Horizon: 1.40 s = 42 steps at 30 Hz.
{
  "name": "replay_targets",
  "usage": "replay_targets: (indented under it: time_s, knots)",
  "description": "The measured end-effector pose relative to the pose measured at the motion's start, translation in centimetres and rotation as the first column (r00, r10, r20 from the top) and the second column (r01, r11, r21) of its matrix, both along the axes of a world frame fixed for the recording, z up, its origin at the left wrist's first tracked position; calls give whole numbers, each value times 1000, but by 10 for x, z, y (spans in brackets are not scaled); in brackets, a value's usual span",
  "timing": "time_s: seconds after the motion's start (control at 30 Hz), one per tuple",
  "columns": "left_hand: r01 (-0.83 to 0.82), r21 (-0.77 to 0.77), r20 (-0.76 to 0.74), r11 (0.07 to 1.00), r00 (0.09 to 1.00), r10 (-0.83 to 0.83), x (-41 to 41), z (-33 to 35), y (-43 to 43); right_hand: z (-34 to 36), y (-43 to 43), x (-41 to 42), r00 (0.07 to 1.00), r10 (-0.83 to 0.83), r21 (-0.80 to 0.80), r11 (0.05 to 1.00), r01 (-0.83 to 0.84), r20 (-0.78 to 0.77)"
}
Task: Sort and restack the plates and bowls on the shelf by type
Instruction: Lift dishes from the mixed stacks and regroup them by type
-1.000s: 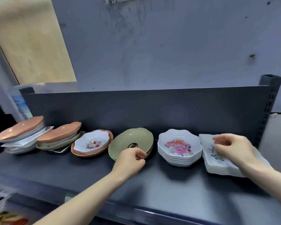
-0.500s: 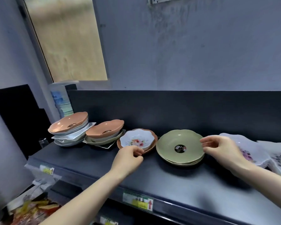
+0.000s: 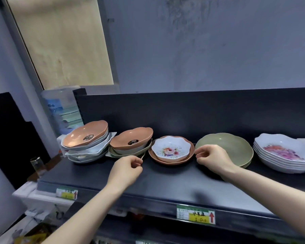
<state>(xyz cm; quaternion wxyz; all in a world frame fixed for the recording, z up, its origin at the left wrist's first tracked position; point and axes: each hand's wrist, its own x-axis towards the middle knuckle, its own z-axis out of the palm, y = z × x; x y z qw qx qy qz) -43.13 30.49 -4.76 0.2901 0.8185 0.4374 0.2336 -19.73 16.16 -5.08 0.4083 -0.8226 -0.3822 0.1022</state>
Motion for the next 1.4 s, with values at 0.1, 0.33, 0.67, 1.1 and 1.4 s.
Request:
replay_targets:
  time_s: [0.1,0.33,0.67,1.1,1.4]
  knots:
    - [4,-54,14,999,1000,-3,0,-11,10,0,14,3,999,-24,-48,999,25,24]
    - [-3,-207,40,978,999,12,34,-34,19,-9,67,37,992,-59,-114,991,72,110]
    - [-138,-422,25,896,986,164,78,-45,39,-20,132,81,956,106,-360,933,0,274]
    - [-9,-854,259,521,860,440,124,-37,40,14,128,100,966,3,-262,963,67,258]
    - [158,-889,338,429,859,384,97,-13,29,46,47,103,968,-252,-122,960,250,-2]
